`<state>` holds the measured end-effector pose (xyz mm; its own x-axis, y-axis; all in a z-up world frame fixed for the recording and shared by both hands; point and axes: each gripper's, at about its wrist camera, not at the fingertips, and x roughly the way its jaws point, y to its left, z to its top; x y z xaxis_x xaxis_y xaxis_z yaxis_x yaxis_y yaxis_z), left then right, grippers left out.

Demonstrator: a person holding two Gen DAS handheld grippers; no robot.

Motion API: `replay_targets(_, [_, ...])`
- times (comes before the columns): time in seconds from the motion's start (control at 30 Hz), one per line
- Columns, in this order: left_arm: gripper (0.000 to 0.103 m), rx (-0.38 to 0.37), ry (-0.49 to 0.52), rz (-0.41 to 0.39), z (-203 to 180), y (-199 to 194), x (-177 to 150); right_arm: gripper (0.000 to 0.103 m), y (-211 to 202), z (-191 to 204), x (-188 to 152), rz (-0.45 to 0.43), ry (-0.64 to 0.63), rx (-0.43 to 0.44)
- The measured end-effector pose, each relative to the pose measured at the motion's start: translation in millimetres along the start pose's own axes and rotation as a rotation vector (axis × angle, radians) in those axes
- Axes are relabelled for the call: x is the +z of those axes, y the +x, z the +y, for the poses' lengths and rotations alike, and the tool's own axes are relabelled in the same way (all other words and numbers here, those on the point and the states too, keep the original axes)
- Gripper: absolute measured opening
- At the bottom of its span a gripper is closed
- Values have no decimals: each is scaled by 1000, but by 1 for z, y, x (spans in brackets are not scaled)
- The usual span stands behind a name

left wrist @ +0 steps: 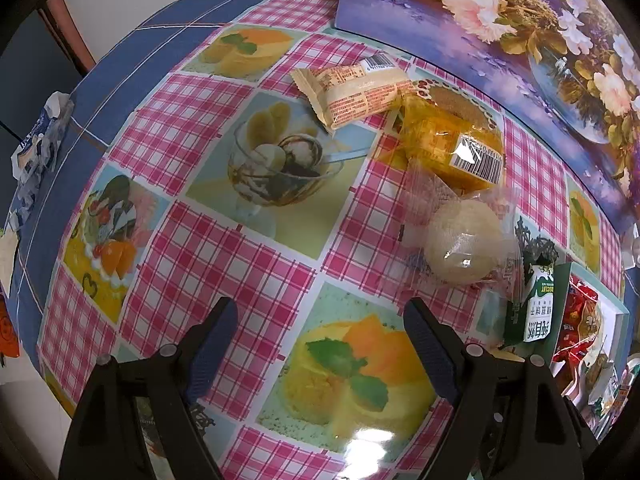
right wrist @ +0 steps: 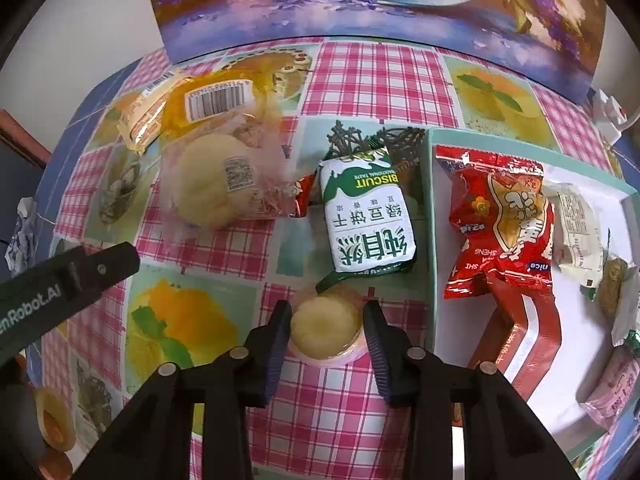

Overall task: Organize snacks
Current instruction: 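Grasp the yellow pudding cup with the right tool, then grasp the clear-wrapped round bun with the left tool while the right tool lifts the pudding cup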

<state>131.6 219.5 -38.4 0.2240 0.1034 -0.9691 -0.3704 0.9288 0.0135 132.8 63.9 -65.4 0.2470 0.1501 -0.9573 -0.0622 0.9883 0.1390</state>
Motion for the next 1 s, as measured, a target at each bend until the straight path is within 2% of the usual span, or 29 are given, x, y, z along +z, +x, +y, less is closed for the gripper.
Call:
replay_targets(0.47, [85,-16,4,-25,-4,-5,3,39,-27,-5,7,-34,33,76])
replay_targets(0.67, [85,-53,10,-49,-8,-9,12,37,-55,-13,14,-106,42,93])
replay_targets(1.0, [85,-150,31,-108,-27,-9,34,37,-73,-45,25,-150,117,85])
